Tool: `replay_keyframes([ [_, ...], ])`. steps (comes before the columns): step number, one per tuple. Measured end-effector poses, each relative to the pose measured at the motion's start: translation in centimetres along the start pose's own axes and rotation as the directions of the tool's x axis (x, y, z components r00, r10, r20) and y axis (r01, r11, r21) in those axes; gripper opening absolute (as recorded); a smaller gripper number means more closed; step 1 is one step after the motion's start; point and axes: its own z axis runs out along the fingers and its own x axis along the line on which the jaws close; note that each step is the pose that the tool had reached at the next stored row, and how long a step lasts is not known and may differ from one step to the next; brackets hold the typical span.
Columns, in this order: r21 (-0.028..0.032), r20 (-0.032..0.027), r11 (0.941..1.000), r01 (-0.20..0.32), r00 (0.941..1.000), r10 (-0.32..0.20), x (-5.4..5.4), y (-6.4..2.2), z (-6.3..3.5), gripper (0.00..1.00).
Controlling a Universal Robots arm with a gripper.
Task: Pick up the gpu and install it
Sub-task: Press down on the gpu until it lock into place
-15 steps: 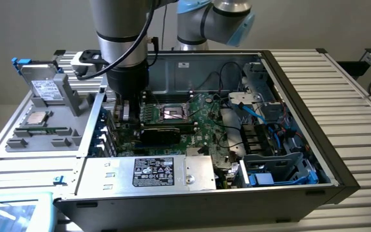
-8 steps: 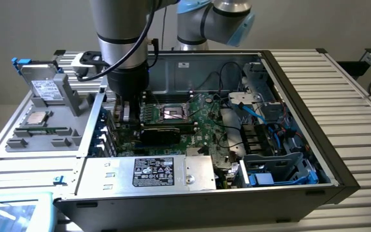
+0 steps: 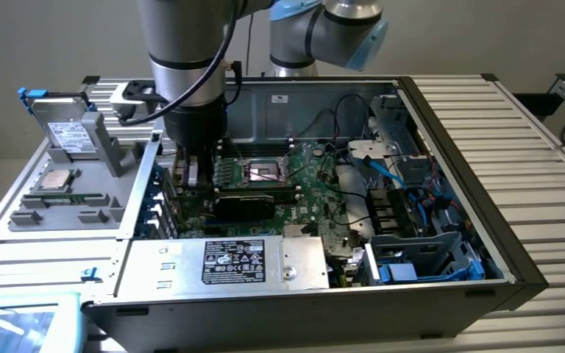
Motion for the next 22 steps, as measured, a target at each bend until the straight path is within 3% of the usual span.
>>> replay_keyframes([
  [7,0.0007,0.0015,1.0000,0.000,1.0000,0.000,0.0,-0.02,0.20,0.12],
  [9,0.0017,0.0040,1.0000,0.000,1.0000,0.000,0.0,0.00,-0.06,0.12],
  [12,0.0000,0.0018,1.0000,0.000,1.0000,0.000,0.0,0.03,-0.75,0.12],
  [15,-0.0007,0.0014,1.0000,0.000,1.0000,0.000,0.0,-0.10,-0.82,0.12],
  [22,-0.0006,0.0015,1.0000,0.000,1.0000,0.000,-0.1,-2.95,-0.95,0.12],
])
